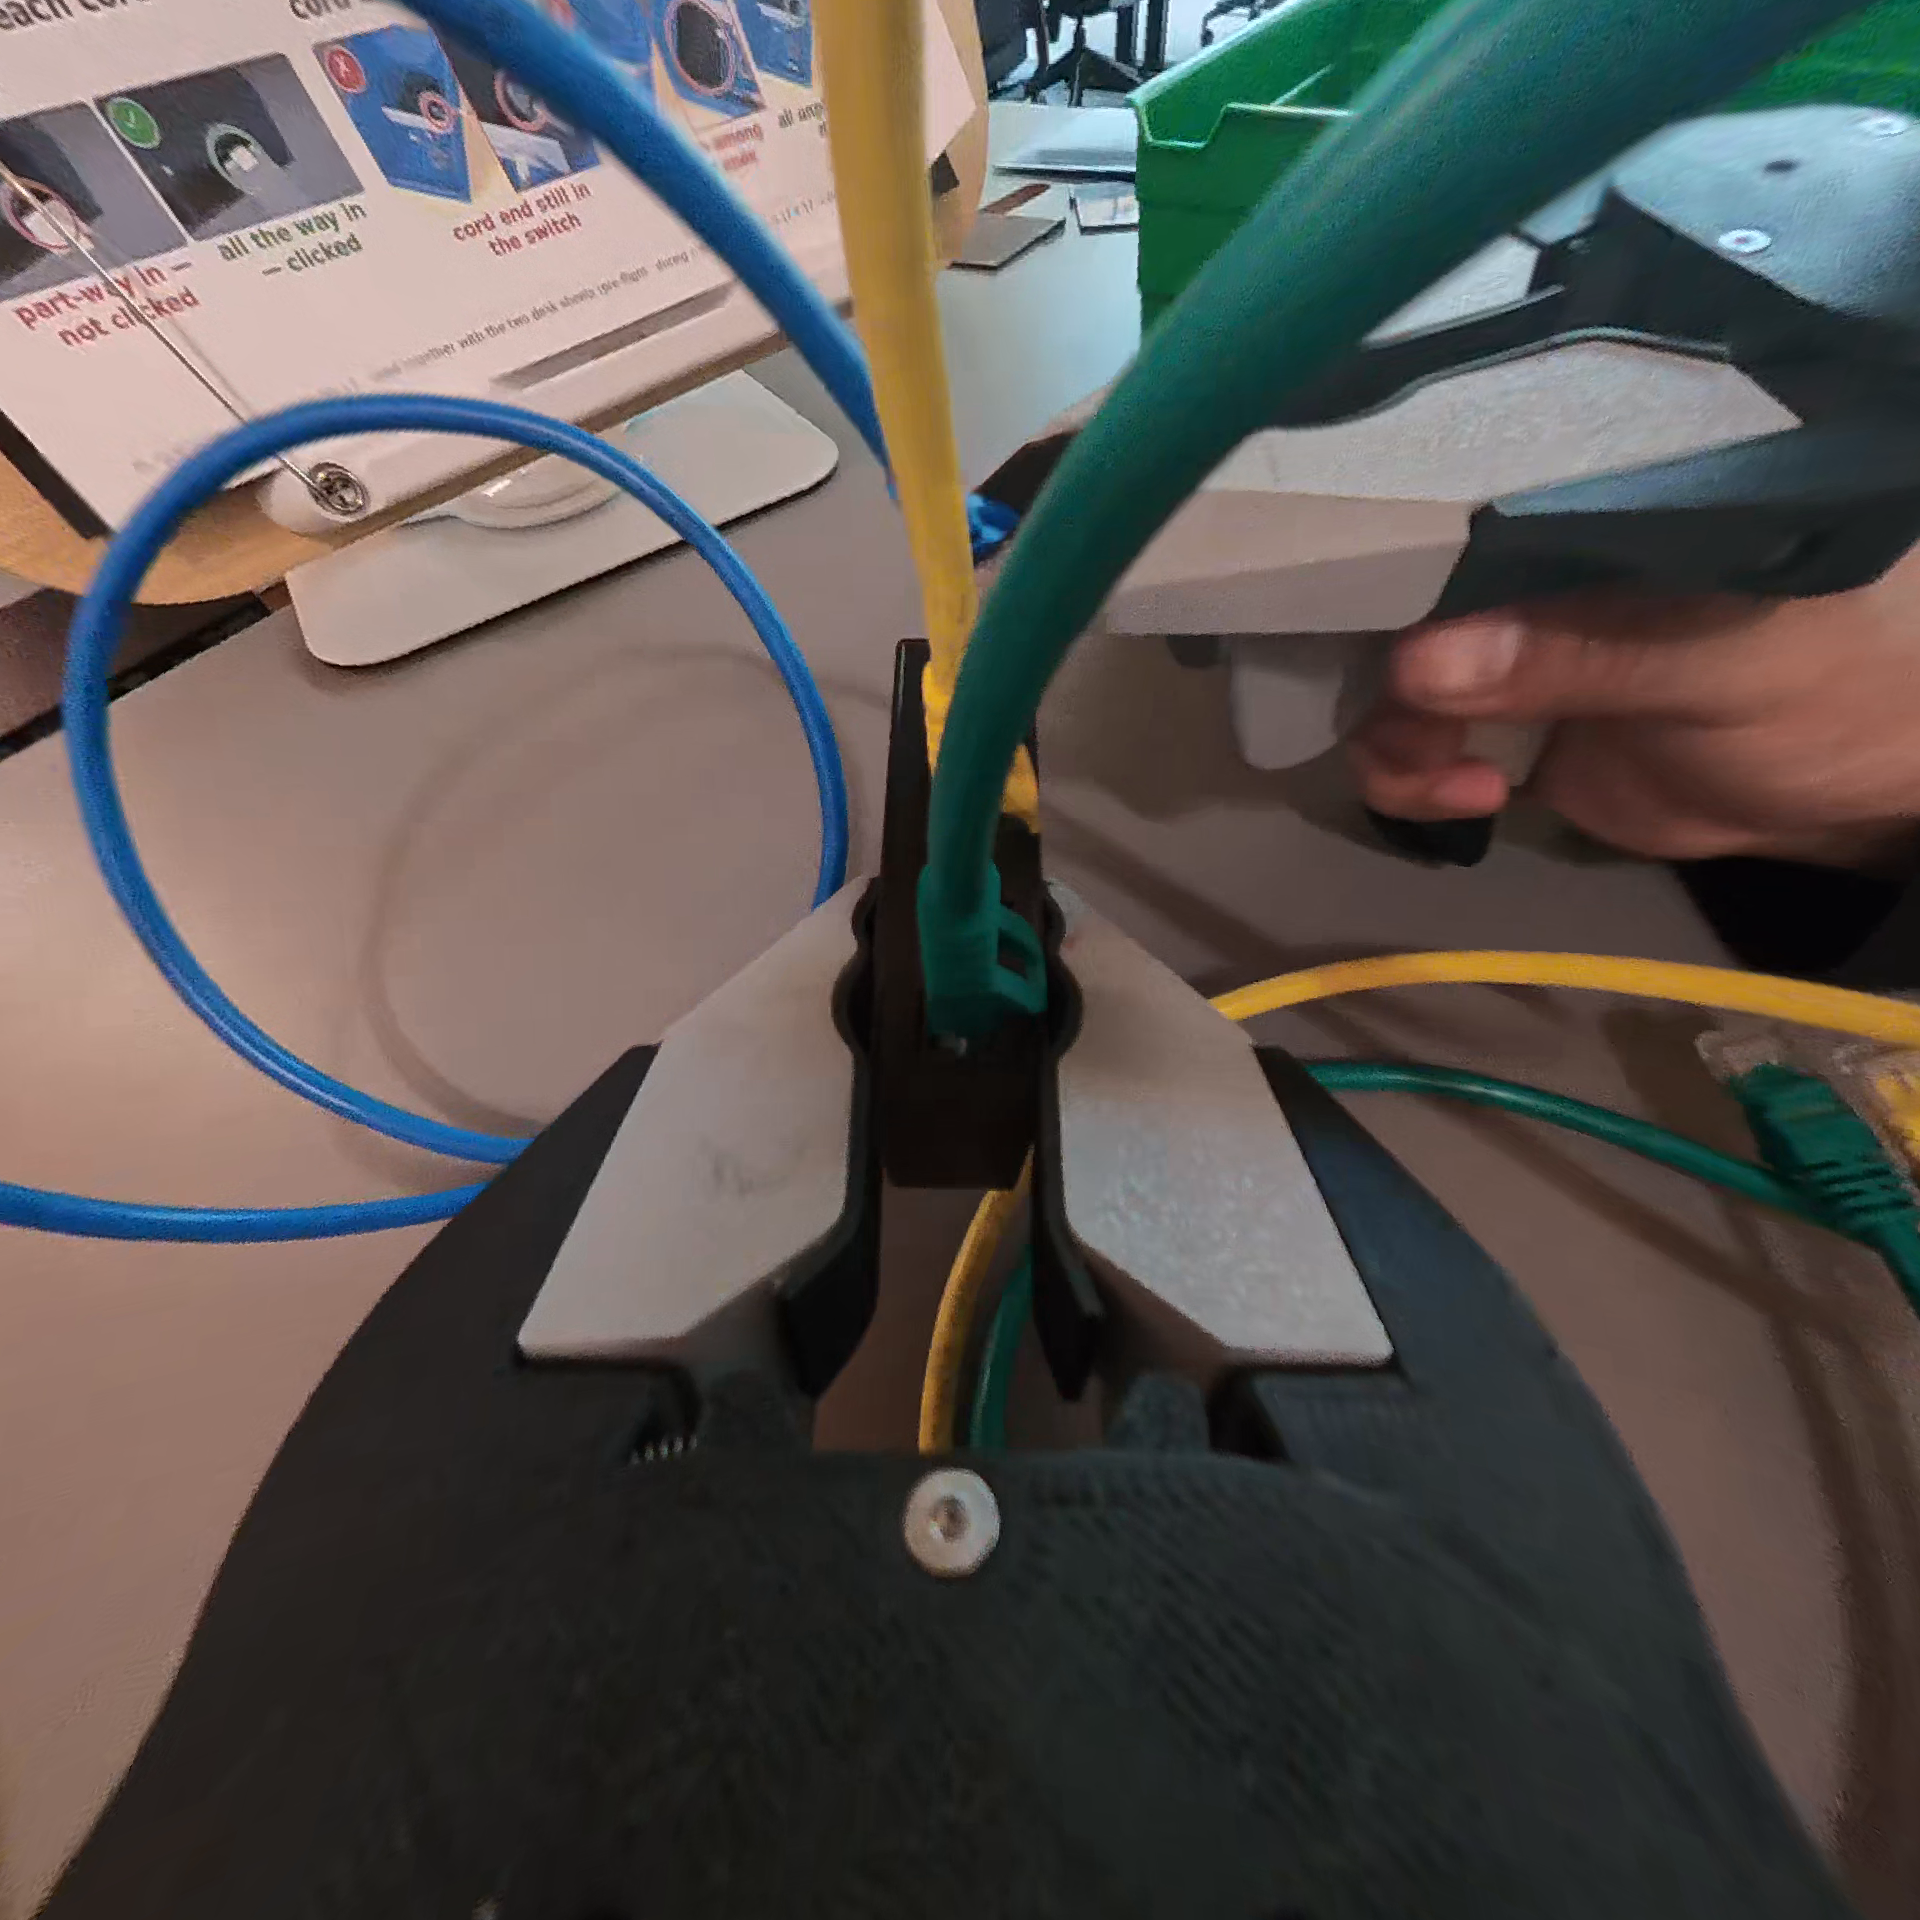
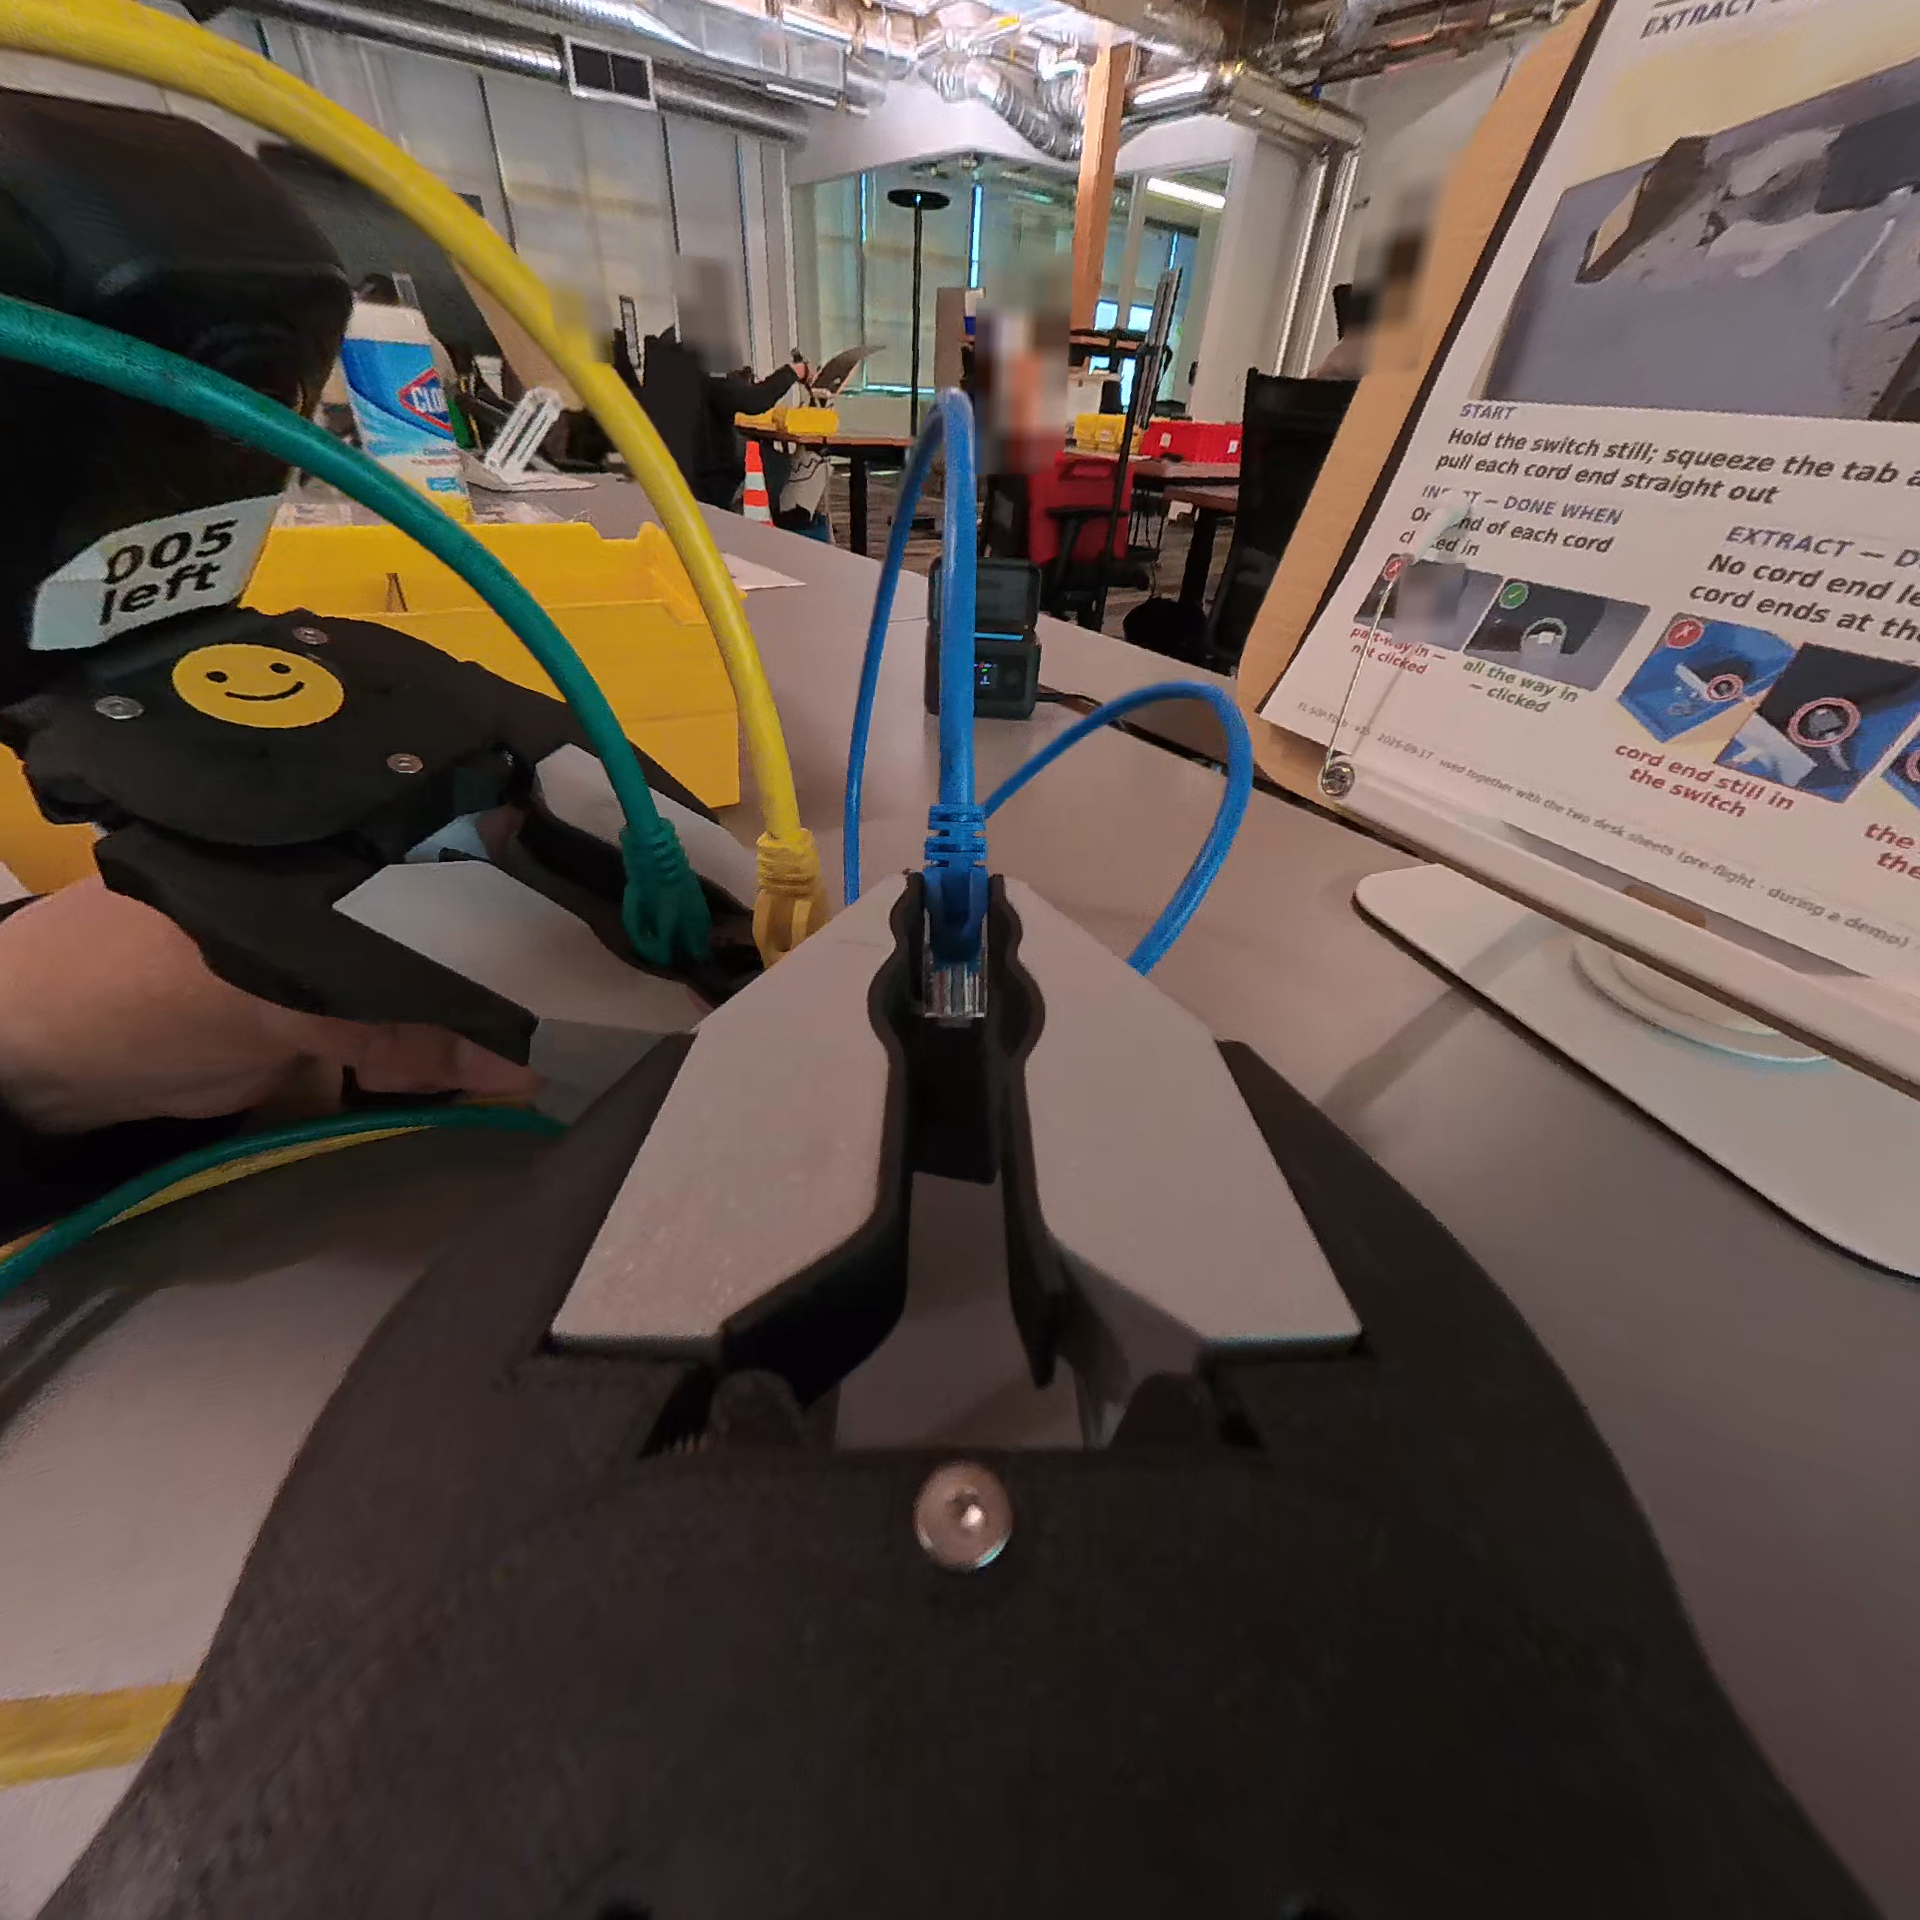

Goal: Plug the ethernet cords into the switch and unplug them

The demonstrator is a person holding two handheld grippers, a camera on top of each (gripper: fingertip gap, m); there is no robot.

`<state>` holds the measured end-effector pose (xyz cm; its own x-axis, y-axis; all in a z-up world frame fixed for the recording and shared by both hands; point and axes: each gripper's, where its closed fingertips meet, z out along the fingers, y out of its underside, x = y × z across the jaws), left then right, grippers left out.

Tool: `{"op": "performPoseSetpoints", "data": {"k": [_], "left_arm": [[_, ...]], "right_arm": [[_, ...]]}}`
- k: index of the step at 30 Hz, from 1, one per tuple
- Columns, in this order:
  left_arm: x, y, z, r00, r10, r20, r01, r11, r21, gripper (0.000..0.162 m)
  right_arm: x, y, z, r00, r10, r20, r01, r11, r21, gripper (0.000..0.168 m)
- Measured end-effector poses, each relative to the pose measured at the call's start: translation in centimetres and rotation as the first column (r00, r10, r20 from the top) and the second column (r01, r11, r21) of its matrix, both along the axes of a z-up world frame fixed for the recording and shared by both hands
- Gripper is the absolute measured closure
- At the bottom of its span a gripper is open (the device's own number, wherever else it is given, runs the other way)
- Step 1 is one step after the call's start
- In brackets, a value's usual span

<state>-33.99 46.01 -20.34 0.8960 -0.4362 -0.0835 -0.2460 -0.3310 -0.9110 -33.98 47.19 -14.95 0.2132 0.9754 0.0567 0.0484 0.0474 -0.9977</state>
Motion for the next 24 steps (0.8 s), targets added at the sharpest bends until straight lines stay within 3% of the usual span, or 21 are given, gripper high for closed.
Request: {"op": "performPoseSetpoints", "data": {"k": [5,13,24], "left_arm": [[0.5,-0.1,-0.2,0.994,-0.001,-0.106,0.004,1.0,0.022,0.137],[0.4,-0.1,0.4,1.0,0.004,0.009,-0.004,1.0,0.023,0.136],[0.4,0.0,0.8,0.999,0.033,-0.005,-0.033,0.998,0.049,0.137]], "right_arm": [[-0.4,0.1,-0.2,1.0,-0.017,-0.011,0.017,1.0,0.014,0.159],[-0.3,0.3,0.1,0.999,-0.025,-0.034,0.026,0.999,0.026,0.159],[-0.9,-0.1,0.0,0.999,-0.031,-0.015,0.032,0.998,0.054,0.159]]}}
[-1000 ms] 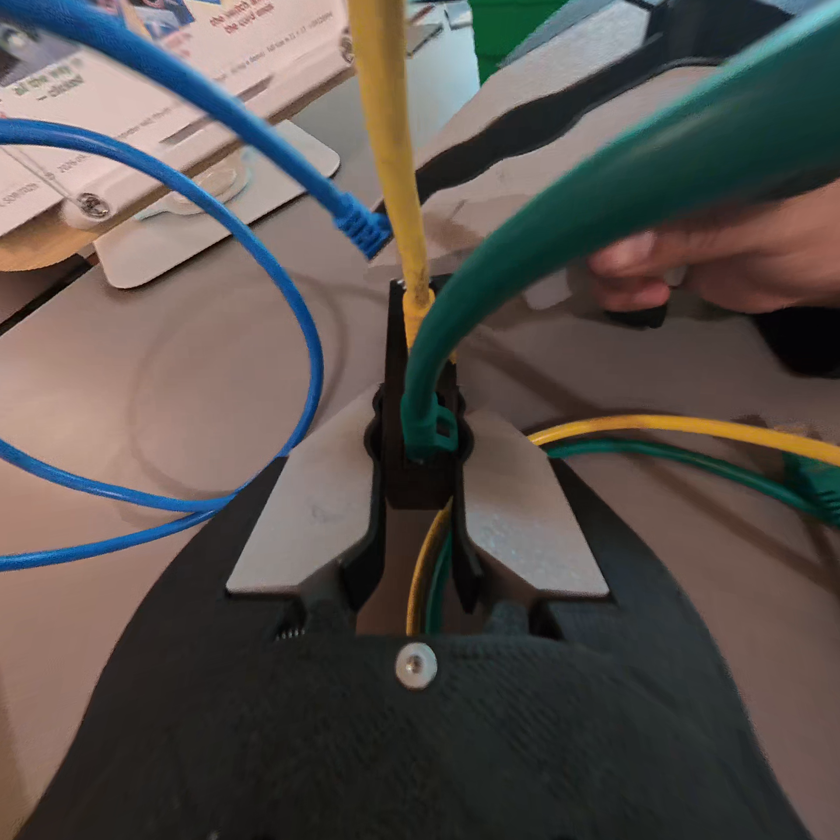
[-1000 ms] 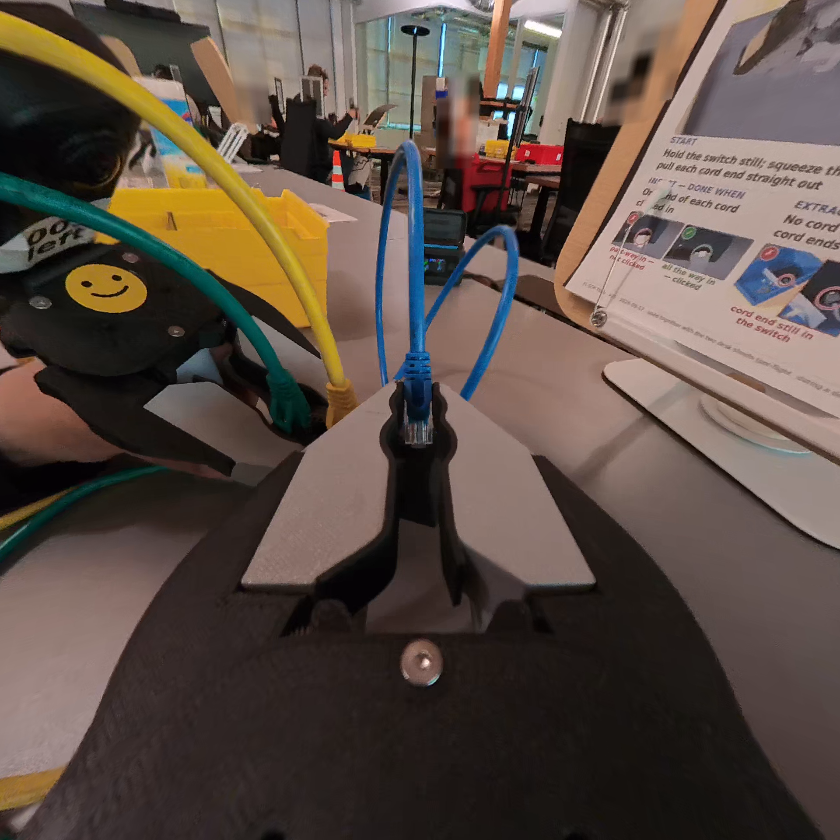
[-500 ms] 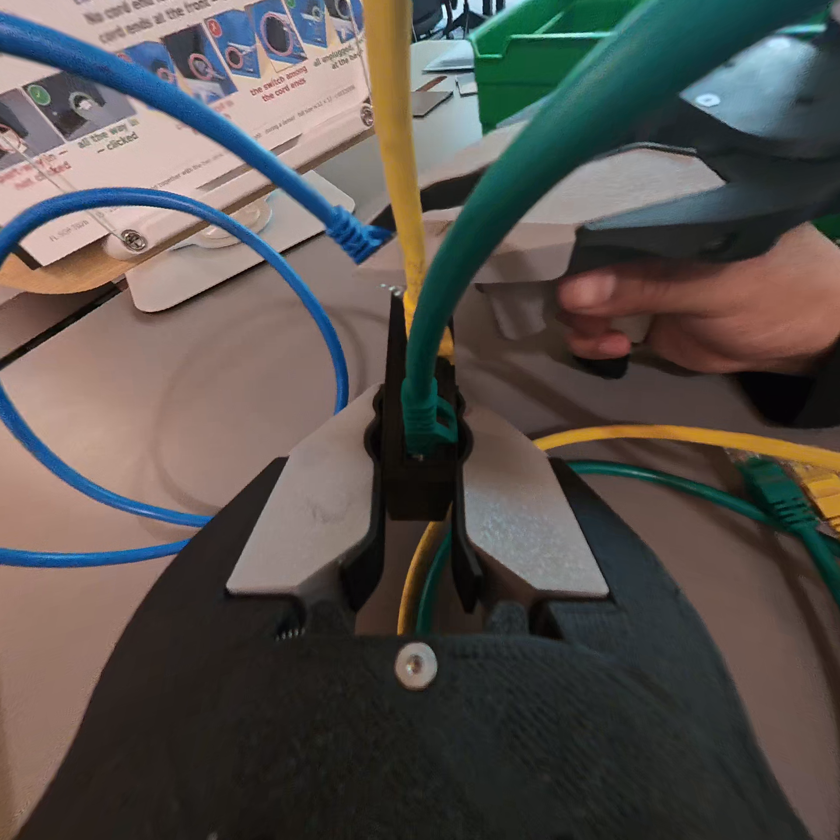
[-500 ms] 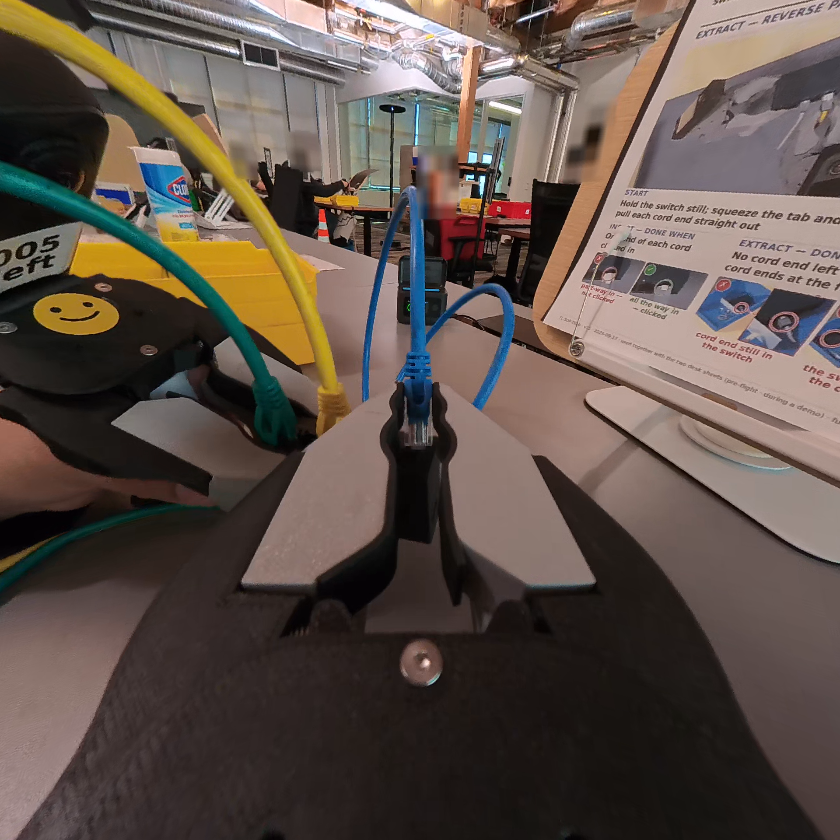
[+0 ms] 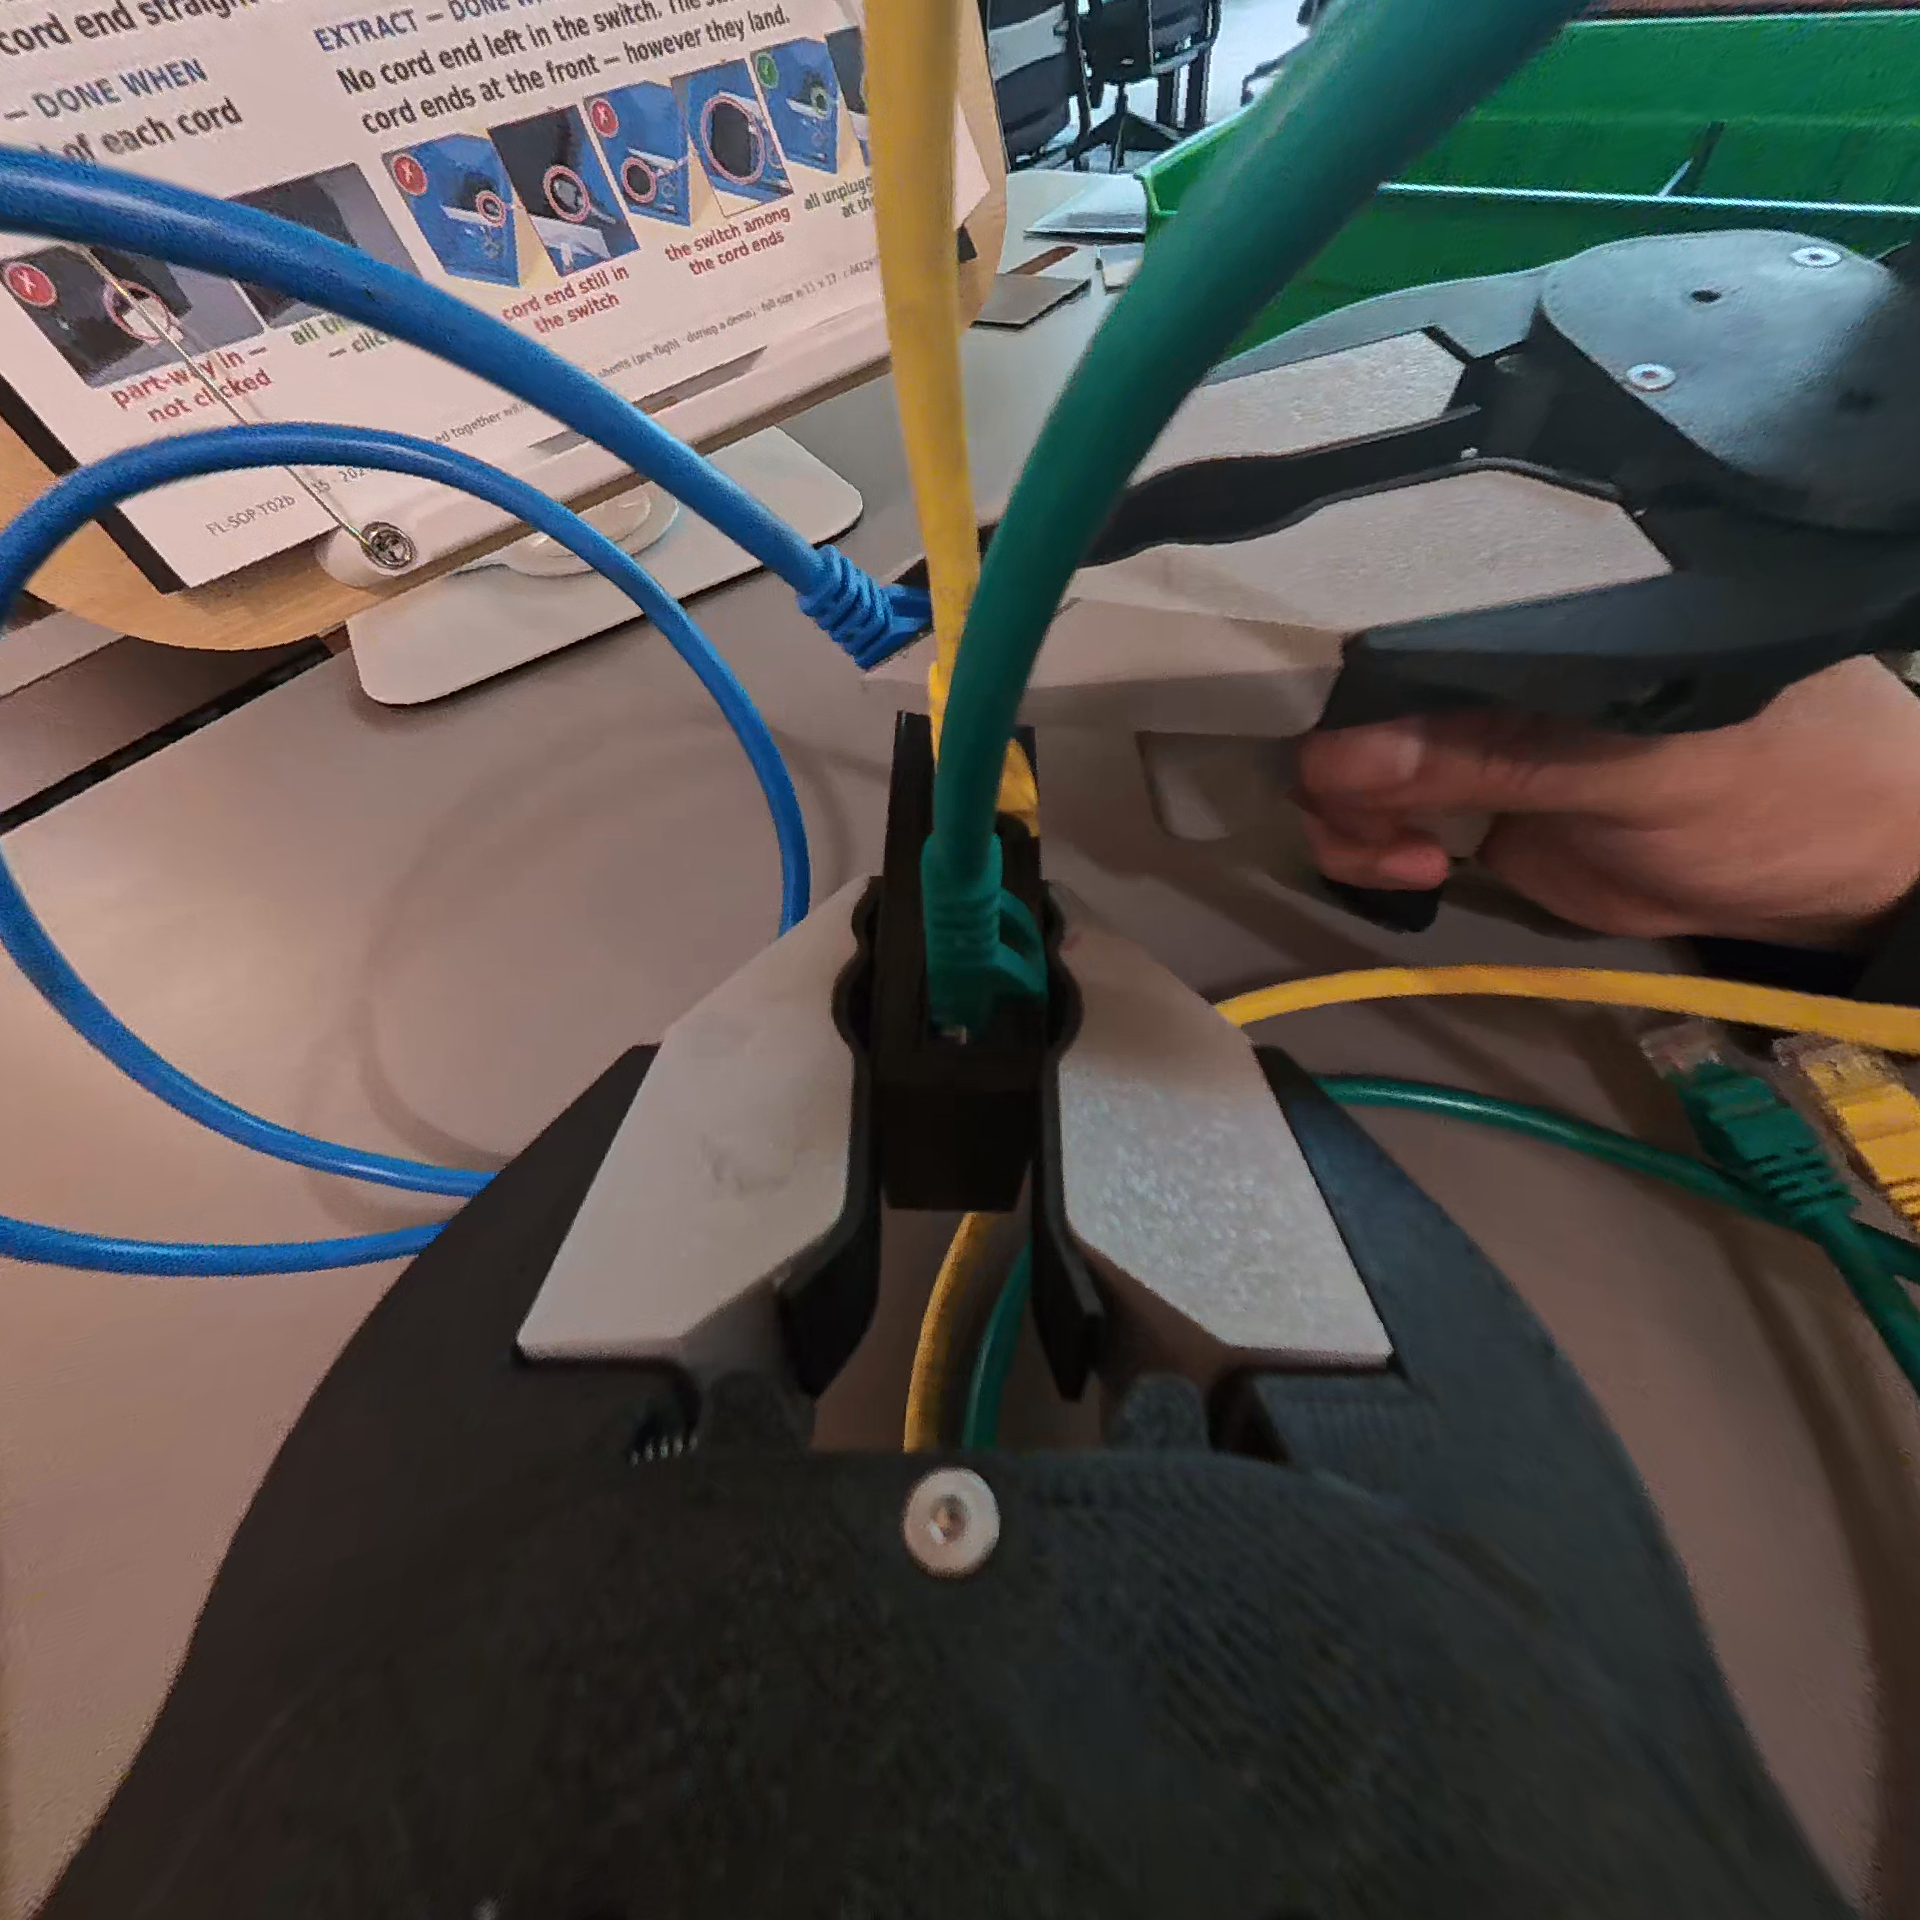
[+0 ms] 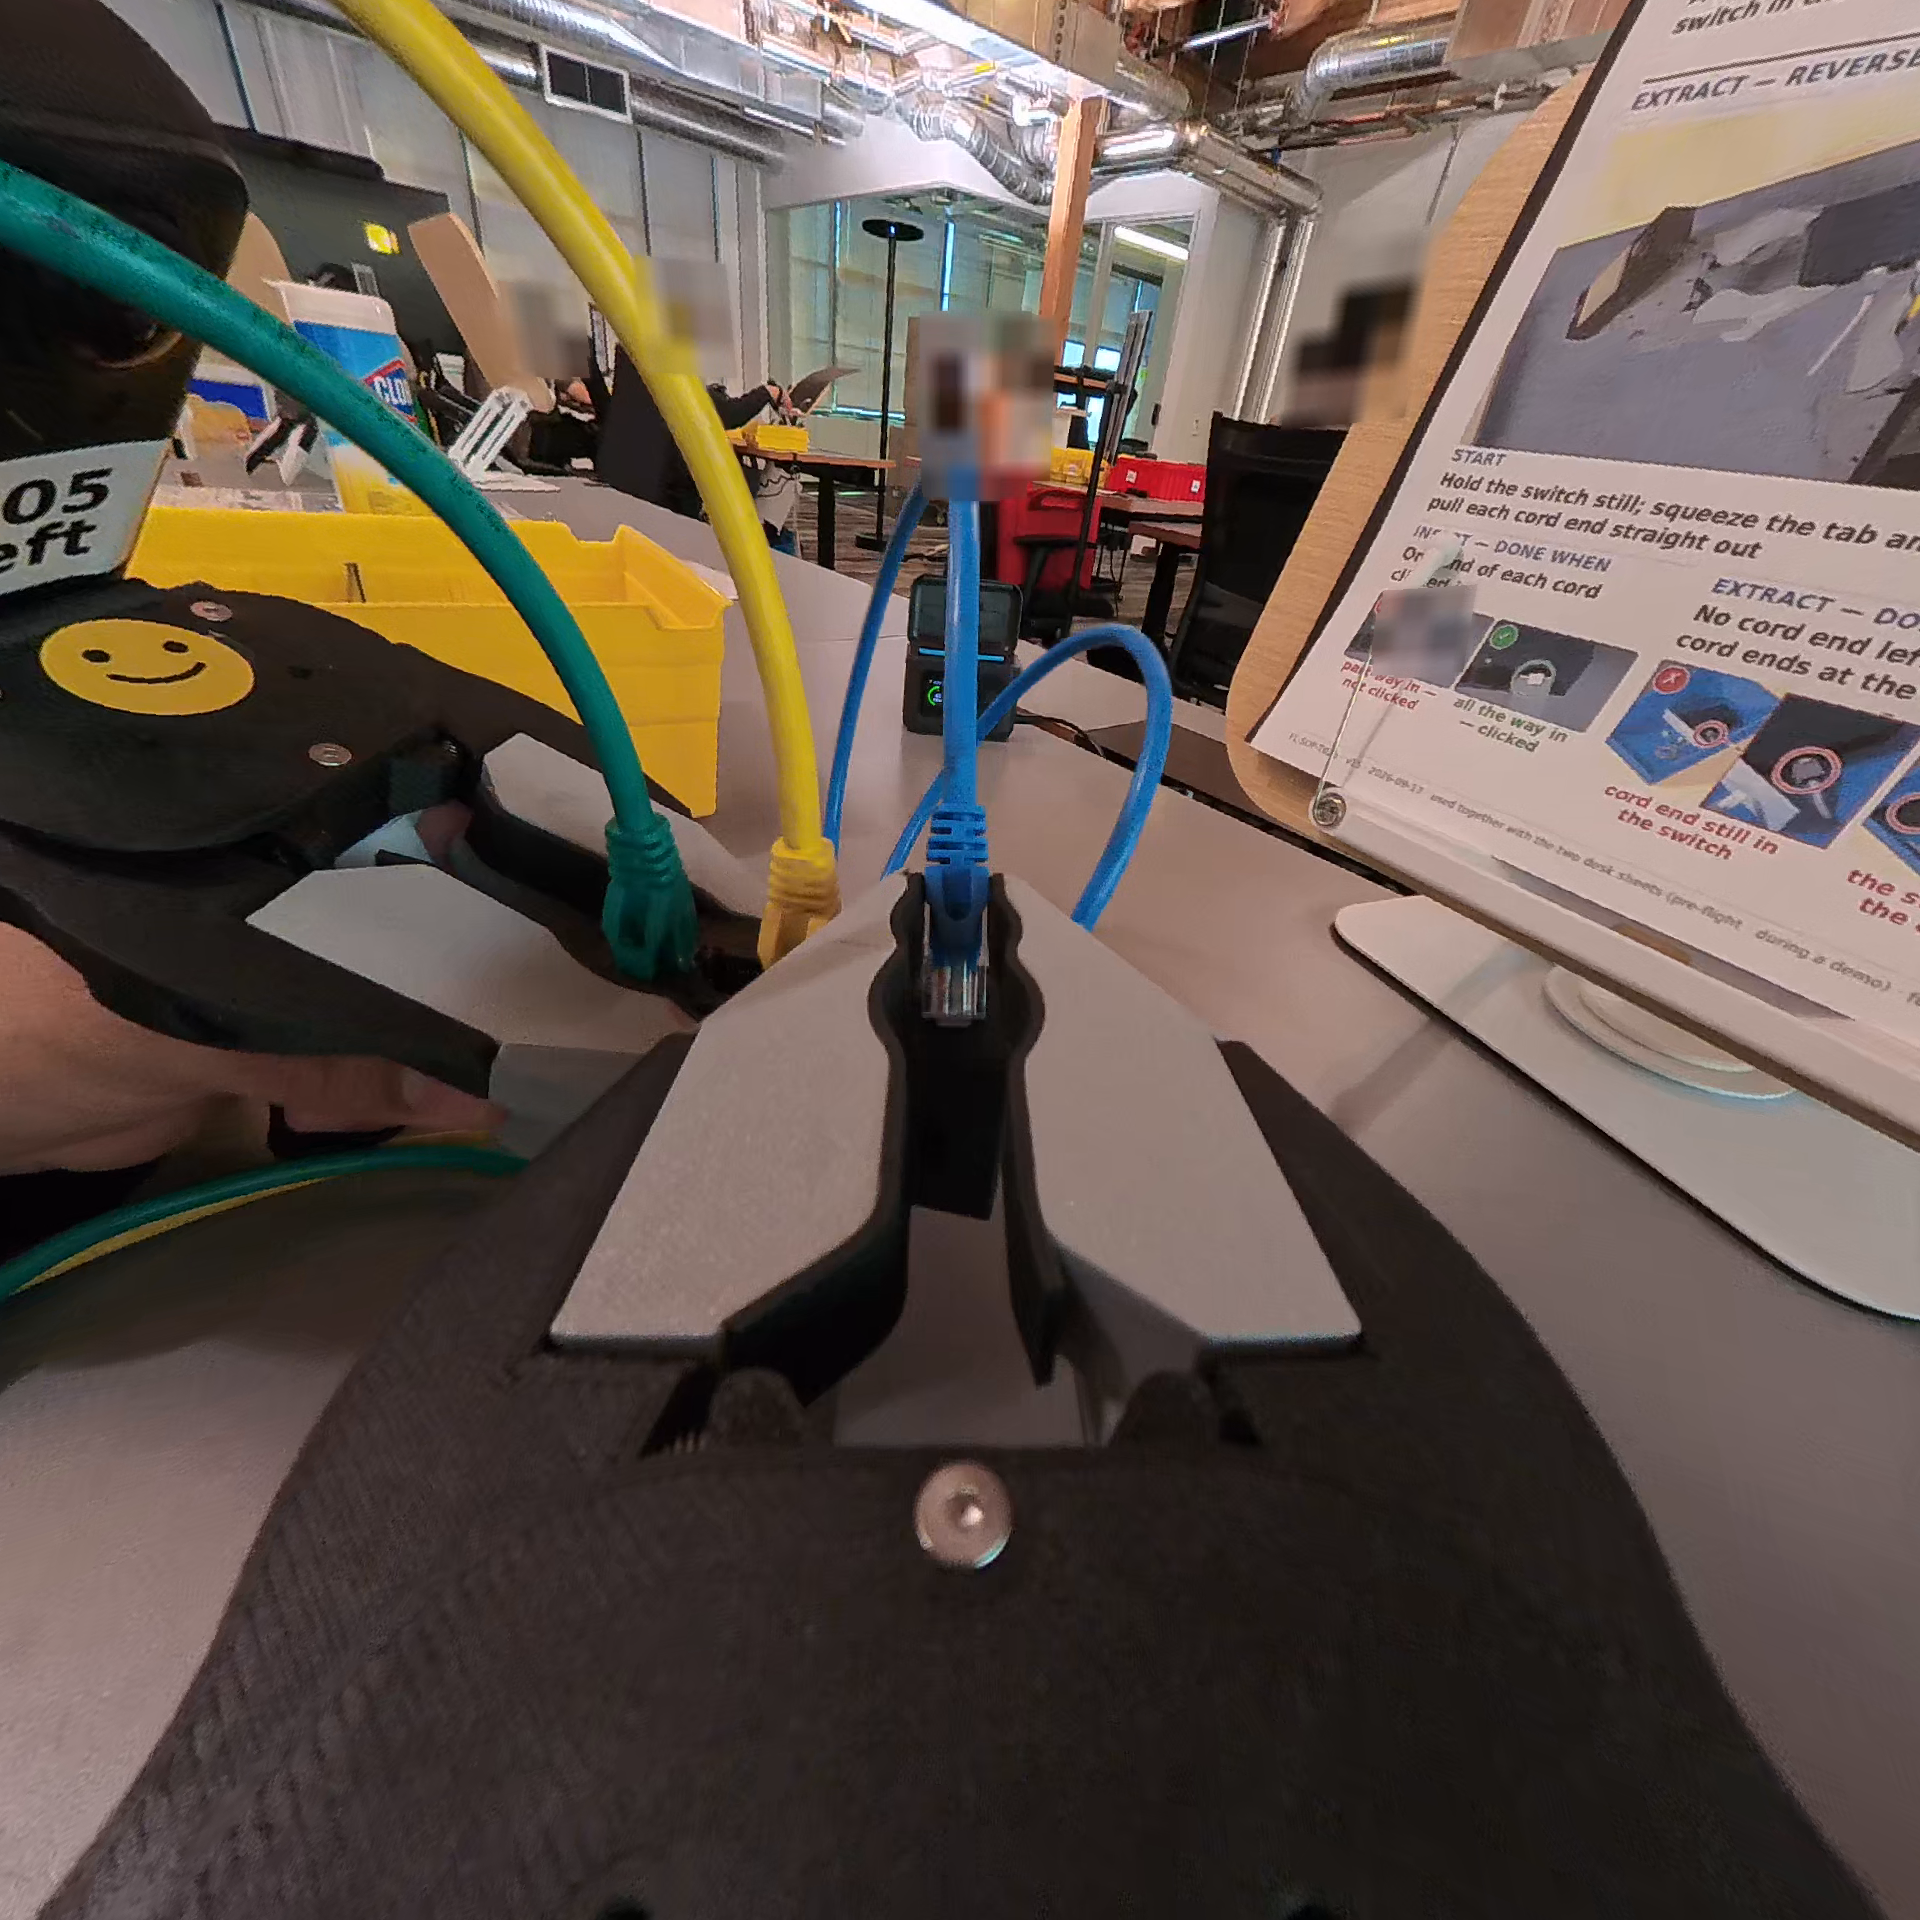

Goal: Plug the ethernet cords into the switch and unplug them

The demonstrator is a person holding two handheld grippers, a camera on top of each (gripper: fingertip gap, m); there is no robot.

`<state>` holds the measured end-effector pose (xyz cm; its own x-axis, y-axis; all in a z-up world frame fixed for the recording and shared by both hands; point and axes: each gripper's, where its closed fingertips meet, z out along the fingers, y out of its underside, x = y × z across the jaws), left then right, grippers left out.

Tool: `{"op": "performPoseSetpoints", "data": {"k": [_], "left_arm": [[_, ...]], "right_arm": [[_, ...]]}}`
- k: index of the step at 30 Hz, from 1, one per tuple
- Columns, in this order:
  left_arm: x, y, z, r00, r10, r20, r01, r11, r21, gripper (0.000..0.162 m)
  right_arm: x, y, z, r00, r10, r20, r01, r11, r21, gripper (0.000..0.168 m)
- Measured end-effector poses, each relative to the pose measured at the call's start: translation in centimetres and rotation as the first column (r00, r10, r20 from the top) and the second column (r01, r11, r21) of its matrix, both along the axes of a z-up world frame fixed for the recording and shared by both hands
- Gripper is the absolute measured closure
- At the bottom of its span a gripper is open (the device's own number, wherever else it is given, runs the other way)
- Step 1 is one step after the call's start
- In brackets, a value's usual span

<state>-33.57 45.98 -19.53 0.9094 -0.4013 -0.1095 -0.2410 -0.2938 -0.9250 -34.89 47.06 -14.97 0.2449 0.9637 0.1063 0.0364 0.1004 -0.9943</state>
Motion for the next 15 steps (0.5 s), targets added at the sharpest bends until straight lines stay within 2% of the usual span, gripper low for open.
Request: {"op": "performPoseSetpoints", "data": {"k": [4,11,13,15], "left_arm": [[-0.1,0.1,0.7,0.997,0.024,-0.069,-0.02,0.998,0.065,0.137],[-0.6,0.1,1.6,0.997,0.058,-0.059,-0.051,0.992,0.115,0.137],[-1.8,0.1,2.7,0.997,0.082,0.001,-0.081,0.986,0.144,0.137],[-2.1,-0.1,2.5,0.995,0.046,0.084,-0.055,0.993,0.103,0.137]], "right_arm": [[0.2,-0.1,0.6,0.999,-0.006,-0.039,0.007,1.0,0.012,0.159],[0.9,-0.2,1.5,0.997,-0.013,-0.081,0.014,1.0,0.022,0.16],[1.2,0.1,1.0,0.998,-0.021,-0.059,0.022,1.0,0.021,0.16],[1.4,0.4,1.0,0.997,-0.012,-0.075,0.011,1.0,-0.018,0.16]]}}
